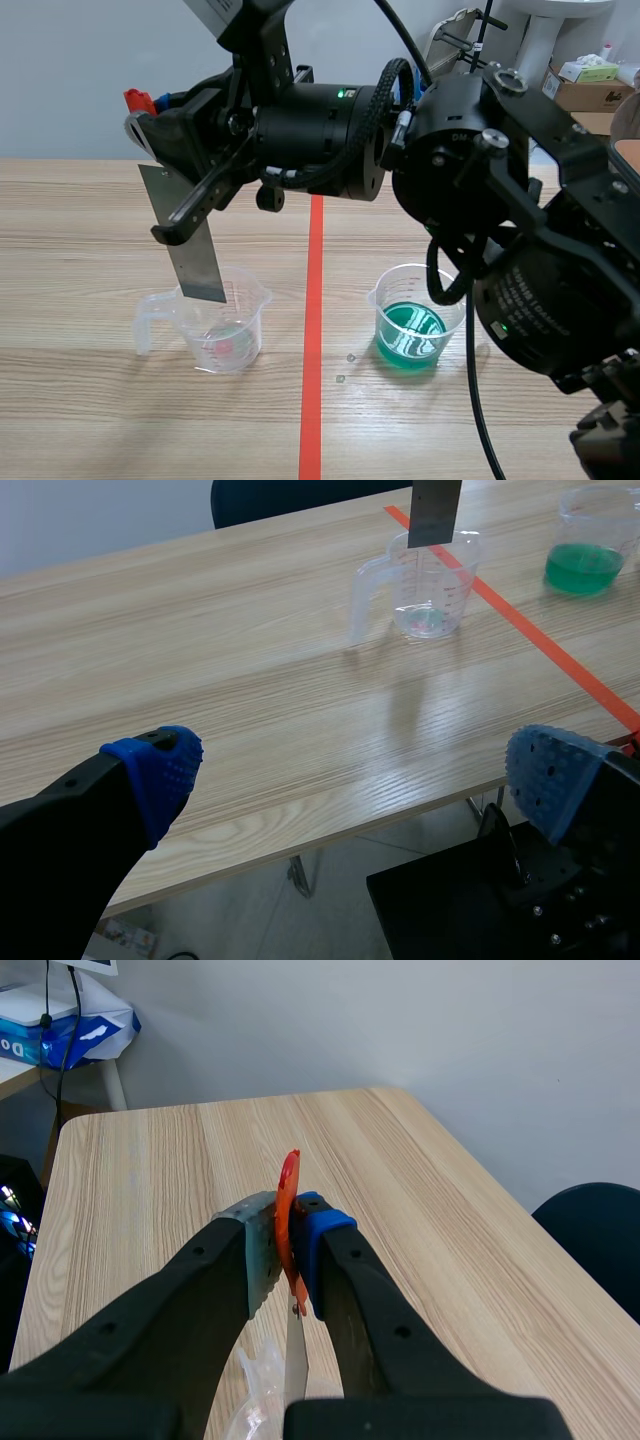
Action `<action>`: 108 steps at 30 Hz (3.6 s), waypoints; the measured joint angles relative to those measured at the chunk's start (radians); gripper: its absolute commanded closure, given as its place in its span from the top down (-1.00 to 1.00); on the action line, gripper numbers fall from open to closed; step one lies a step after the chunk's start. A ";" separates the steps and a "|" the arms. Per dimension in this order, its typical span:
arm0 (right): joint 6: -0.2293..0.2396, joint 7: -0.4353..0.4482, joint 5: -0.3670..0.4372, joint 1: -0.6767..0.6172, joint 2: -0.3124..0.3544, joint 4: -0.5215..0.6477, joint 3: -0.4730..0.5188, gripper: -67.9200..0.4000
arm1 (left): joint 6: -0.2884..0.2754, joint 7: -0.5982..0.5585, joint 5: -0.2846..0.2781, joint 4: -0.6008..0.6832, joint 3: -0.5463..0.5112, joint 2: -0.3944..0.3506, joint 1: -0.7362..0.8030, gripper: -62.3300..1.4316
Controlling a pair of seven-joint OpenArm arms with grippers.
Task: Do the redox reaction experiment
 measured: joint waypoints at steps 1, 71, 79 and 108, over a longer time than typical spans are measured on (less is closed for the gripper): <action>0.000 0.000 0.000 0.000 0.000 0.000 0.000 -0.97 | 0.000 0.000 0.000 0.000 0.000 0.000 0.000 1.00; 0.000 0.026 -0.017 0.000 0.000 -0.022 0.000 -0.97 | 0.000 -0.044 0.007 0.000 0.000 0.000 0.000 1.00; 0.000 0.108 -0.046 0.000 0.000 -0.139 0.000 -0.97 | 0.000 -0.044 0.015 0.000 0.000 0.000 0.000 1.00; -0.016 0.488 -0.411 0.000 -0.003 -0.348 -0.037 -0.97 | 0.000 -0.044 0.015 0.000 0.000 0.000 0.000 1.00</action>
